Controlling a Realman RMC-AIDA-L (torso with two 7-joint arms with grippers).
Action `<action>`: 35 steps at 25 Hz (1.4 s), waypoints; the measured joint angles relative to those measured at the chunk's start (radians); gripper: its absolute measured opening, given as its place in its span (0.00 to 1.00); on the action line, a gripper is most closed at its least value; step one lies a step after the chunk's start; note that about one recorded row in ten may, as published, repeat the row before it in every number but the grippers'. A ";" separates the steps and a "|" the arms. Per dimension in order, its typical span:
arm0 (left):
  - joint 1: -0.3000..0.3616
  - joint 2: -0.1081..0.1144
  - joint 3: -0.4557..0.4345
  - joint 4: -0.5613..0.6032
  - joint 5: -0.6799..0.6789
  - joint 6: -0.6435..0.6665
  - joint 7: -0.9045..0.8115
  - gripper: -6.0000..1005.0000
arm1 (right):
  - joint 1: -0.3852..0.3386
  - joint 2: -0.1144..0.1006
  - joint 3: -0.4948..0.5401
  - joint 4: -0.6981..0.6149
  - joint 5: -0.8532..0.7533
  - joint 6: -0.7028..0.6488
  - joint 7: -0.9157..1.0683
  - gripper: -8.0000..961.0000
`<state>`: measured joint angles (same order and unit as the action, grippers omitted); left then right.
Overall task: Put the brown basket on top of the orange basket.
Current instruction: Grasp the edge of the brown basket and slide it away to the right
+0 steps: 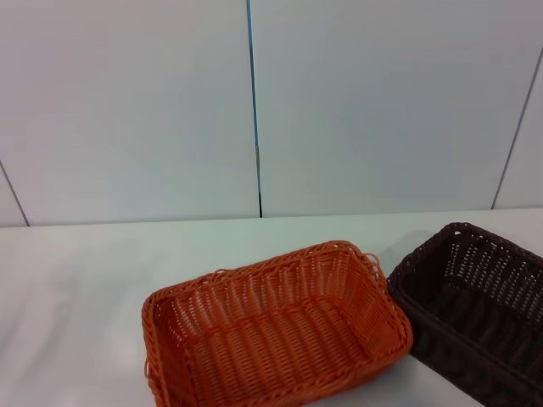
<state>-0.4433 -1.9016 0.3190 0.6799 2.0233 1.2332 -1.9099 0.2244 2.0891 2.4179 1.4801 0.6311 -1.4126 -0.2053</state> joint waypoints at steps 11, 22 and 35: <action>0.000 0.001 0.000 0.000 0.010 -0.001 0.000 0.86 | 0.029 -0.003 -0.021 -0.081 -0.006 0.049 0.024 0.79; 0.001 0.004 -0.012 0.000 0.014 0.000 0.000 0.86 | 0.033 -0.005 -0.077 -0.164 -0.006 0.121 0.024 0.79; 0.006 0.004 -0.021 0.008 0.015 0.007 0.000 0.86 | 0.055 -0.011 -0.092 -0.216 -0.010 0.144 0.022 0.78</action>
<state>-0.4373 -1.8974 0.2982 0.6877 2.0387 1.2399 -1.9098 0.2791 2.0782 2.3254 1.2644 0.6211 -1.2686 -0.1830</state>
